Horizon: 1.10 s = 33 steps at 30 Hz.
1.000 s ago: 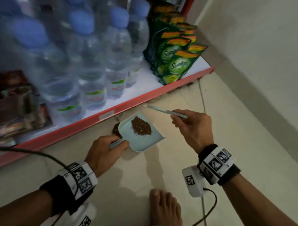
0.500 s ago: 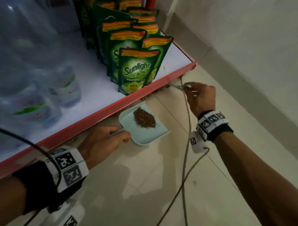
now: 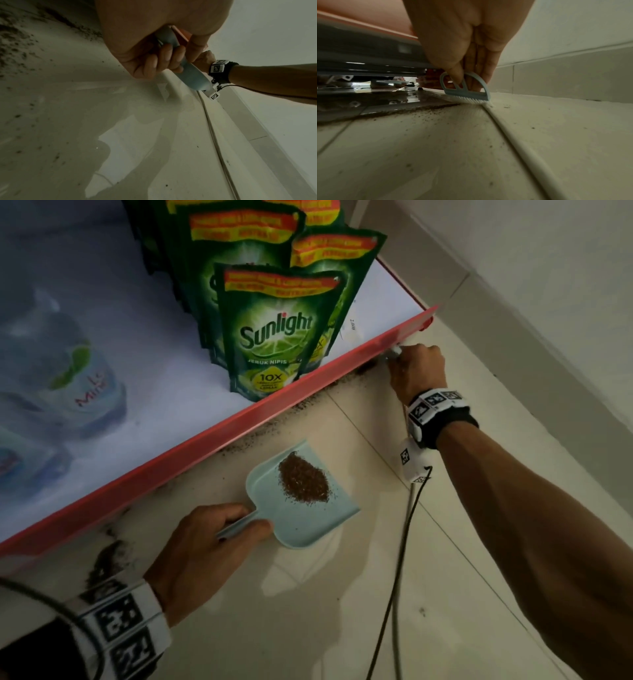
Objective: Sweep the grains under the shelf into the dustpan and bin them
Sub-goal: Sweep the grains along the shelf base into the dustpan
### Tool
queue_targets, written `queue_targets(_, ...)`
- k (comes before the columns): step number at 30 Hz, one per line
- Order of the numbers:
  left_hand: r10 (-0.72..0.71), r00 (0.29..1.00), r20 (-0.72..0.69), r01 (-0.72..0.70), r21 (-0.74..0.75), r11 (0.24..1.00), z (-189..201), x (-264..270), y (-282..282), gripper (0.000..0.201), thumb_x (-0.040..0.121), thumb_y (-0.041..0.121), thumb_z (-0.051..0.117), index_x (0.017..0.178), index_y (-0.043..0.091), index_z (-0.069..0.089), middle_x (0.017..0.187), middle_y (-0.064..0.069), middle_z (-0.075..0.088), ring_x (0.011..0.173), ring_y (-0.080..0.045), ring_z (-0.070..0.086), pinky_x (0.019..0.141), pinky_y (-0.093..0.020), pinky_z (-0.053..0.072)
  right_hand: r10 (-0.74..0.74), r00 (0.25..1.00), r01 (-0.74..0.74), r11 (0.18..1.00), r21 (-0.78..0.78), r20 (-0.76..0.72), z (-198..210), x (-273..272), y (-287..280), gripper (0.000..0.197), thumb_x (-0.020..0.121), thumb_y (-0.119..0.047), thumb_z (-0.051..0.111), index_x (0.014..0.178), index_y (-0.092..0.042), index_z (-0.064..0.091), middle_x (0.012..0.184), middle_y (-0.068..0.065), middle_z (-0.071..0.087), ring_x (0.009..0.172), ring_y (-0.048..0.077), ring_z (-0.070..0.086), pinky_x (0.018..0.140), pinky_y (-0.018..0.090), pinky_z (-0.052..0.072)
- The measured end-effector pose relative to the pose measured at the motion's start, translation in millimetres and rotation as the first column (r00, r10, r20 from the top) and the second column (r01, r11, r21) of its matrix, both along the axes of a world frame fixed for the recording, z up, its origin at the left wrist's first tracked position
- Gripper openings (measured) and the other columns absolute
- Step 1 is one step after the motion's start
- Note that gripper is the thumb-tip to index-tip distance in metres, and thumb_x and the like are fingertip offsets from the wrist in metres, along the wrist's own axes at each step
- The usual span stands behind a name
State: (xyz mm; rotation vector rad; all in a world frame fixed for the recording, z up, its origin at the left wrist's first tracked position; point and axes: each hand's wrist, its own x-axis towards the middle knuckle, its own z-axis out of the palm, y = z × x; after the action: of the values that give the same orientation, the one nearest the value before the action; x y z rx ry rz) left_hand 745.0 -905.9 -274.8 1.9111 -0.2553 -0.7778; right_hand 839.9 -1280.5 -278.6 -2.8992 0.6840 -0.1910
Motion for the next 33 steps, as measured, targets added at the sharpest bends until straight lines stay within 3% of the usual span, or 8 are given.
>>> queue_targets(4, 0.024, 0.999, -0.041, -0.025, -0.004, 1.000, -1.9, -4.5, -3.3, 0.053, 0.086, 0.042, 0.069, 0.075, -0.006, 0.052, 0.056, 0.002, 0.031, 0.051, -0.012, 0.031, 0.047, -0.024, 0.027, 0.196, 0.980, -0.196, 0.981, 0.006, -0.041, 3.8, -17.8, 33.4, 0.023, 0.094, -0.016, 0.052, 0.098, -0.009, 0.073, 0.088, 0.024, 0.071, 0.083, 0.045, 0.062, 0.072, 0.042, 0.048)
queue_targets(9, 0.030, 0.998, -0.060, -0.031, -0.009, 0.999, -1.6, -5.5, -3.1, 0.055, 0.074, 0.048, 0.062, 0.071, -0.005, 0.047, 0.057, 0.002, 0.031, 0.052, -0.012, 0.030, 0.051, -0.027, 0.025, 0.434, 0.889, -0.448, 0.891, 0.080, 0.142, 8.5, -60.8, 80.9, 0.021, 0.093, -0.015, 0.058, 0.101, -0.017, 0.077, 0.084, 0.005, 0.076, 0.064, 0.027, 0.067, 0.065, 0.035, 0.055)
queue_targets(13, 0.033, 0.998, -0.047, -0.033, 0.010, 0.999, -6.0, -7.7, 4.1, 0.058, 0.073, 0.052, 0.063, 0.071, -0.005, 0.047, 0.055, 0.003, 0.031, 0.051, -0.012, 0.030, 0.049, -0.025, 0.026, 0.201, 0.975, -0.193, 0.977, -0.091, 0.095, 7.5, -52.7, 57.2, 0.024, 0.088, -0.020, 0.055, 0.104, -0.023, 0.072, 0.091, 0.009, 0.076, 0.078, 0.036, 0.068, 0.069, 0.039, 0.056)
queue_targets(16, 0.037, 0.999, -0.029, -0.036, 0.022, 0.999, -9.8, -11.1, 9.3, 0.056, 0.083, 0.047, 0.067, 0.068, -0.003, 0.046, 0.055, 0.002, 0.031, 0.051, -0.011, 0.031, 0.047, -0.024, 0.027, -0.027, 0.999, 0.023, 0.989, -0.149, -0.029, 1.8, -24.1, 28.5, 0.028, 0.089, -0.018, 0.049, 0.110, -0.022, 0.068, 0.096, 0.022, 0.068, 0.089, 0.043, 0.061, 0.071, 0.038, 0.045)
queue_targets(19, 0.037, 0.999, -0.027, -0.036, 0.040, 0.999, -11.5, -13.6, 15.1, 0.045, 0.090, 0.031, 0.068, 0.068, -0.003, 0.048, 0.055, 0.003, 0.031, 0.050, -0.011, 0.031, 0.046, -0.022, 0.027, -0.072, 0.992, 0.061, 0.992, -0.110, -0.104, -10.6, 3.6, 18.7, 0.032, 0.096, -0.018, 0.044, 0.120, -0.016, 0.066, 0.108, 0.025, 0.065, 0.099, 0.042, 0.058, 0.073, 0.037, 0.040)
queue_targets(23, 0.052, 0.999, -0.014, -0.051, 0.056, 0.997, -11.5, -13.0, 20.8, 0.040, 0.089, 0.029, 0.067, 0.073, -0.006, 0.055, 0.054, 0.002, 0.034, 0.049, -0.010, 0.033, 0.045, -0.020, 0.028, -0.038, 0.998, 0.037, 0.999, -0.013, -0.052, -16.3, 17.8, 33.0, 0.025, 0.092, -0.007, 0.050, 0.111, -0.001, 0.066, 0.110, 0.025, 0.065, 0.098, 0.045, 0.059, 0.077, 0.040, 0.045)
queue_targets(29, 0.061, 0.998, -0.004, -0.060, 0.049, 0.997, -6.1, -14.0, 27.0, 0.038, 0.089, 0.026, 0.067, 0.076, -0.009, 0.059, 0.056, -0.001, 0.036, 0.052, -0.014, 0.034, 0.047, -0.024, 0.028, 0.392, 0.920, -0.387, 0.912, 0.137, -0.014, 0.2, -11.6, 71.4, 0.018, 0.090, -0.013, 0.055, 0.085, -0.009, 0.072, 0.100, 0.019, 0.073, 0.091, 0.037, 0.067, 0.076, 0.032, 0.044)
queue_targets(33, 0.058, 0.998, 0.017, -0.059, 0.041, 0.997, -3.0, -16.4, 32.5, 0.043, 0.089, 0.029, 0.069, 0.070, -0.006, 0.055, 0.055, 0.000, 0.036, 0.051, -0.013, 0.035, 0.053, -0.027, 0.028, 0.695, 0.719, -0.686, 0.704, 0.185, 0.019, 10.5, -40.7, 116.4, 0.026, 0.095, -0.014, 0.057, 0.116, -0.015, 0.072, 0.116, 0.004, 0.073, 0.098, 0.024, 0.070, 0.086, 0.026, 0.050)
